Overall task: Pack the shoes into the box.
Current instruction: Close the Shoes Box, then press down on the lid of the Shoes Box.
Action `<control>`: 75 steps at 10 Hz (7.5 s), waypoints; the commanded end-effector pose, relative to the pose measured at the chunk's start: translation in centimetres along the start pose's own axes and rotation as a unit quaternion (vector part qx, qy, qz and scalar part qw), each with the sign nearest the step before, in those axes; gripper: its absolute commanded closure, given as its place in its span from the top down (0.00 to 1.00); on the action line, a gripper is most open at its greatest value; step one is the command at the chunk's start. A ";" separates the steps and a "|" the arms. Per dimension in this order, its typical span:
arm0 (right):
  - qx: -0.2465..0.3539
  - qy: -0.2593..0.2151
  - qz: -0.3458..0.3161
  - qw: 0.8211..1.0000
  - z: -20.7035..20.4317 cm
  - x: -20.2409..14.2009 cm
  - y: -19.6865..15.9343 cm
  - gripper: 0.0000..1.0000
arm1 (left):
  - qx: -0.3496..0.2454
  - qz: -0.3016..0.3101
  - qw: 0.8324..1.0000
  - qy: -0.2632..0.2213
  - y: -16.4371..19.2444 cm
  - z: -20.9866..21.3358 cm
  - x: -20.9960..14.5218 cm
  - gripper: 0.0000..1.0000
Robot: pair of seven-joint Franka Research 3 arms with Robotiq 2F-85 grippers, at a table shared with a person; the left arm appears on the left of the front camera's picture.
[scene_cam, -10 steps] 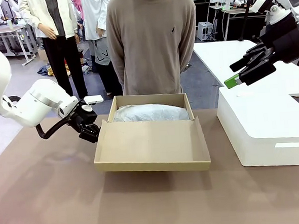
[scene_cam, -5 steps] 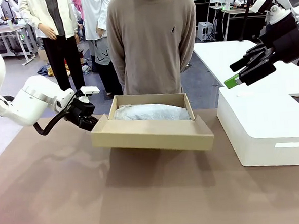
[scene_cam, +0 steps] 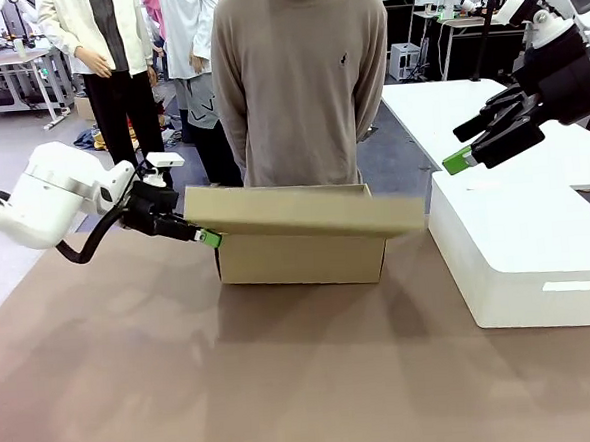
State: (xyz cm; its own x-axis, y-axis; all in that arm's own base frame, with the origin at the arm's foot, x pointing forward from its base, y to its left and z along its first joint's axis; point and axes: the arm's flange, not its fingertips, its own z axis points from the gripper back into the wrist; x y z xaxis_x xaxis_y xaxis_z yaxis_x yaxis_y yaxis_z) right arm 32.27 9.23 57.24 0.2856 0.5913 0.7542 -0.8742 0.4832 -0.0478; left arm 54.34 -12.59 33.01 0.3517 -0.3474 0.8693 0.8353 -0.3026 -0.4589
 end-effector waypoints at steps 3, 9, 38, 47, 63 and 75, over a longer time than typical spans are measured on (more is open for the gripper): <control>0.007 -0.010 0.004 1.000 -0.1 0.1 -0.2 1.00 | 0.085 -0.027 0.996 -0.029 -2.6 -0.2 1.6 0.00; 0.007 -0.010 0.004 1.000 -0.1 0.1 -0.2 1.00 | 0.265 -0.079 0.961 0.018 -4.2 0.5 4.1 0.00; -0.029 0.105 -0.033 0.994 -11.1 9.0 -4.2 1.00 | 0.423 0.063 0.891 0.154 -18.2 -0.7 13.7 1.00; -0.084 0.164 -0.113 0.976 -14.2 13.1 -5.4 0.40 | 0.516 0.083 0.844 0.120 -20.6 -2.4 14.8 1.00; -0.129 0.225 -0.230 0.938 -28.9 13.8 -11.5 0.00 | 0.495 0.072 0.844 0.195 -26.2 -2.1 17.6 1.00; -0.146 0.245 -0.337 0.898 -38.7 12.8 -14.1 0.00 | 0.495 0.072 0.844 0.195 -26.2 -2.1 17.6 1.00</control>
State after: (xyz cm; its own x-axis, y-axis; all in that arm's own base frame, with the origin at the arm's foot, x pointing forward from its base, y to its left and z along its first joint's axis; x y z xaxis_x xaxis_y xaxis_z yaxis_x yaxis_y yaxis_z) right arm 62.51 34.26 42.15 0.8968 0.3087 0.3169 -0.3595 0.9260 0.1154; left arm 37.75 -12.58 59.95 0.4677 -0.6483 0.6008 0.8149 0.5796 -0.0089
